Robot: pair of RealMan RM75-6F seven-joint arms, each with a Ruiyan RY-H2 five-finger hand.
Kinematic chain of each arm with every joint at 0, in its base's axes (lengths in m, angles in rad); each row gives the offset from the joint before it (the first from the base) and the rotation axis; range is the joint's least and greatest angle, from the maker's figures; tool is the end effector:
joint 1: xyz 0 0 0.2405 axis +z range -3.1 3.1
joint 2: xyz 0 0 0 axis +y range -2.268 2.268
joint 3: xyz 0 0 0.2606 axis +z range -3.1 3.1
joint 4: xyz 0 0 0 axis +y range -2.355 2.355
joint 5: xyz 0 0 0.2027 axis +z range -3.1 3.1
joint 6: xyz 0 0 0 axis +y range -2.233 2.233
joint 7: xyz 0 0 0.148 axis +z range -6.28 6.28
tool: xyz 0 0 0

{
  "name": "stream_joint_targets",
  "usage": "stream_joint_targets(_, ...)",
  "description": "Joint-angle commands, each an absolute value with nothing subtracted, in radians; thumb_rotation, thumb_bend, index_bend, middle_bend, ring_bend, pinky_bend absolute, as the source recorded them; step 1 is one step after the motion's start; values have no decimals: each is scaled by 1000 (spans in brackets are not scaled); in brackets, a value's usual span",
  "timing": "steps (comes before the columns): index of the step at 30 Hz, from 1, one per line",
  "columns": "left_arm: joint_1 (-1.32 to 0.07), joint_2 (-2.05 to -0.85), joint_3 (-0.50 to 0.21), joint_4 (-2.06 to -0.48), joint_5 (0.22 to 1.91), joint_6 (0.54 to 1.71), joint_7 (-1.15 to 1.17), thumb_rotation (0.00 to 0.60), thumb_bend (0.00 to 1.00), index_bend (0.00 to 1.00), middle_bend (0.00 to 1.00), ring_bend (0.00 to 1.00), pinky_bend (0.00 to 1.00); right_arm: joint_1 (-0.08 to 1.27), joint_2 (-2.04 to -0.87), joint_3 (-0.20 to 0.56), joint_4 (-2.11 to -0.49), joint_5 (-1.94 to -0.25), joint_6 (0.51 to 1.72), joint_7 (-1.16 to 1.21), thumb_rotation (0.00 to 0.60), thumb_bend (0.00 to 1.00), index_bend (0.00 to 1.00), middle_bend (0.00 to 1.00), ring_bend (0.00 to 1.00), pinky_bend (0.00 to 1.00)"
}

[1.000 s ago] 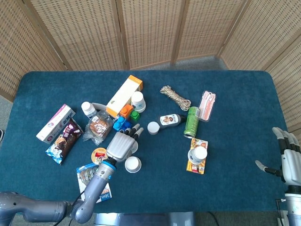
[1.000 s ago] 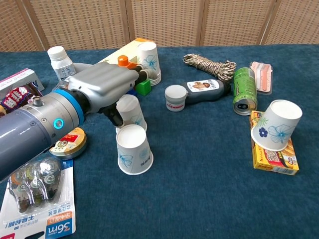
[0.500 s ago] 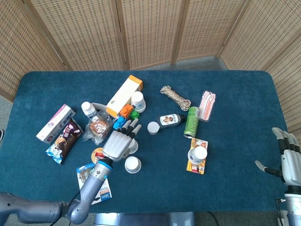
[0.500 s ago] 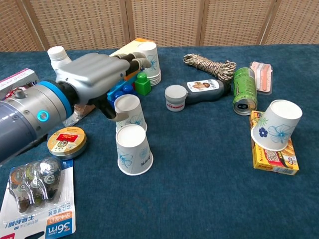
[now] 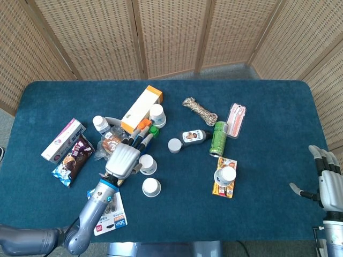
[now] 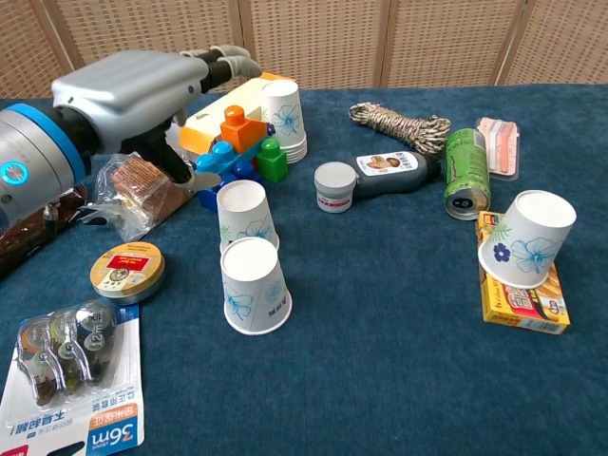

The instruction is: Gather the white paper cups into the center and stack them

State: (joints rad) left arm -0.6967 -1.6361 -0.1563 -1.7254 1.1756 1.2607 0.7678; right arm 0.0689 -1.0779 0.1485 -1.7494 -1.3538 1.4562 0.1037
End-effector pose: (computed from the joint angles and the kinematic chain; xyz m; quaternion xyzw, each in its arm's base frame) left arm -0.0920 0.2959 -0.0069 -0.7399 -0.2663 -0.4109 0.4612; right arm -0.3036 -0.1962 0.1856 0.4955 -0.4602 0.4434 0.5883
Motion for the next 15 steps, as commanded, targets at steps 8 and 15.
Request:
stream_joint_targets(8,-684,-1612,-162,-1728,1163,1276,784,600,283,0,0,1,370,69,-1079,149,-1748,-1353,1456,103,600,97,0,0,0,0)
stream_joint_targets(15,-638,-1467,-128,-1843,1208,1281,716,600,282,0,0,0,280,71,-1080,148,-1746,-1351,1453,102,600,96,0,0,0,0)
